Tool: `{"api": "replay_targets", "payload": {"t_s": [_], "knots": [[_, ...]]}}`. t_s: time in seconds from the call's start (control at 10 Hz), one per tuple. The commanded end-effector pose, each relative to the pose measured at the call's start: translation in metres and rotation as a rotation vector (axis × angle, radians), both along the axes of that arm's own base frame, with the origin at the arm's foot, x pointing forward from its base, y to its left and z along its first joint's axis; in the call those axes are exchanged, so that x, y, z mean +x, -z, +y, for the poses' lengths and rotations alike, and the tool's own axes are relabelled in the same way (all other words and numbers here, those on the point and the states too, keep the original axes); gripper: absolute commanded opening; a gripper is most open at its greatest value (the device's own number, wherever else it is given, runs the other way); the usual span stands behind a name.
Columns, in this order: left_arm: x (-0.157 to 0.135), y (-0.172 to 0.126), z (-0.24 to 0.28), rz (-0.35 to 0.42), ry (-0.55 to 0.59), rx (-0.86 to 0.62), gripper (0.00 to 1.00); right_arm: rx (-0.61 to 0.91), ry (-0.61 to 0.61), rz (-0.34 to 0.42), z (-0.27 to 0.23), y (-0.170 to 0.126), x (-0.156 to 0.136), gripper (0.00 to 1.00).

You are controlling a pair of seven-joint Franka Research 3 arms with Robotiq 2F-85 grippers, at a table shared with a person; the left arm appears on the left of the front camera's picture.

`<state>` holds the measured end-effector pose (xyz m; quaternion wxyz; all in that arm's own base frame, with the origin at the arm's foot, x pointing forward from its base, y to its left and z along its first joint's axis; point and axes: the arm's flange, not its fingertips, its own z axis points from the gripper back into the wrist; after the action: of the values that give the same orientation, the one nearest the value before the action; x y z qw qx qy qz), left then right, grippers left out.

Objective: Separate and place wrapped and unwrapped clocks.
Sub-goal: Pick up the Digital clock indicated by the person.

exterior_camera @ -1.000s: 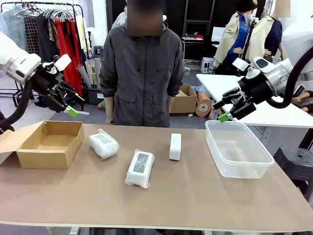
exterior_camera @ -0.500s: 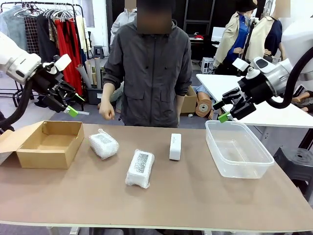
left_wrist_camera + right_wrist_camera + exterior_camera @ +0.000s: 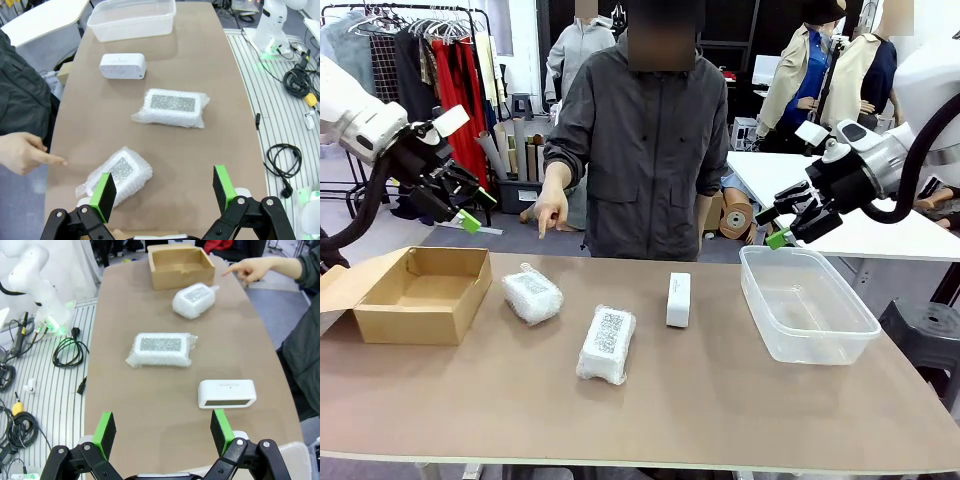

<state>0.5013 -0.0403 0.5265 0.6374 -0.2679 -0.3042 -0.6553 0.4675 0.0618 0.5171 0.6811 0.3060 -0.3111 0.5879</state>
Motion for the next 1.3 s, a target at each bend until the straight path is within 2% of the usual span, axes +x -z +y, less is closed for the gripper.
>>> {"api": "replay_targets", "payload": {"t_s": [0.0,0.1,1.2], "knots": [[0.0029,-0.0009,0.0036,0.018,-0.002,0.000,1.00,0.044,-0.002,-0.038,-0.0046,-0.0049,0.0055,1.00],[0.0000,0.0000,0.0000,0.000,0.000,0.000,1.00,0.000,0.000,0.000,0.0000,0.0000,0.0000,1.00],[0.0000,0.0000,0.0000,0.000,0.000,0.000,1.00,0.000,0.000,0.000,0.0000,0.0000,0.0000,1.00]]}}
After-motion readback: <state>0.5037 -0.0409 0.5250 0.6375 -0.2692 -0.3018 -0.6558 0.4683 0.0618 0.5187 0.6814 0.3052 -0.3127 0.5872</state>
